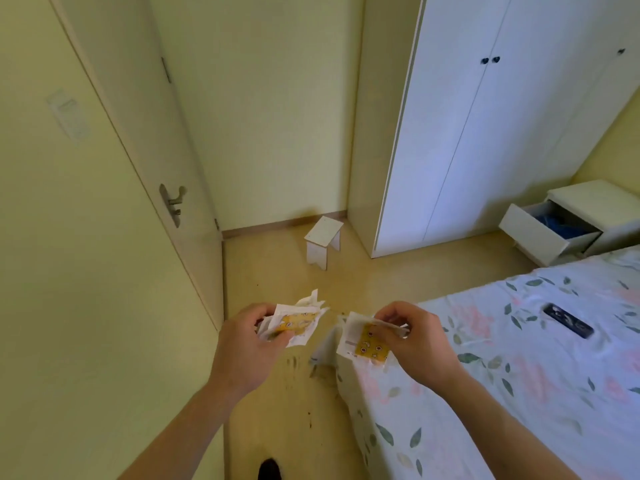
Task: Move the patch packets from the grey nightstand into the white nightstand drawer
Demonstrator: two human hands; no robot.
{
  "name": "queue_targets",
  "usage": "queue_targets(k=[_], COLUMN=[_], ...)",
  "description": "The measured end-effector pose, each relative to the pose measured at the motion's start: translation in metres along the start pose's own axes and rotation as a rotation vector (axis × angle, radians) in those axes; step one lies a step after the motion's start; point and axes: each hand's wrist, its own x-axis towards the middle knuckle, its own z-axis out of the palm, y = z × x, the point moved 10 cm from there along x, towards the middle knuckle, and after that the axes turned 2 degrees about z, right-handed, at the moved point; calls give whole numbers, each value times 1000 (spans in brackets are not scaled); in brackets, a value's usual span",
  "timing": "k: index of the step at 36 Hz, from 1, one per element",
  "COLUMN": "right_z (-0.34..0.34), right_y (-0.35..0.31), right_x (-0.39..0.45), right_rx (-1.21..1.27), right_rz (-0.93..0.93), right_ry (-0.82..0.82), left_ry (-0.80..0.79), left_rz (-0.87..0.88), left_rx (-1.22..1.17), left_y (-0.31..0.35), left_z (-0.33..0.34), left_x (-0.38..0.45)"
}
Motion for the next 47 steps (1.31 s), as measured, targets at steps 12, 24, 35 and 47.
queue_targets(k=[12,24,35,47], right_z=[7,0,-20,-67], right_y=[-9,34,40,84], right_x=[143,320,505,657], right_rx=[-20,44,90,38], right_rz=[99,246,262,352], right_ry=[207,286,269,366], left_ry=[-170,-316,-314,-465], left_rz=[74,10,-45,-49], left_rx=[-17,-119,-131,-171], left_y=[-8,-25,-20,-34], left_z=[15,90,145,239], left_x=[223,411,585,759])
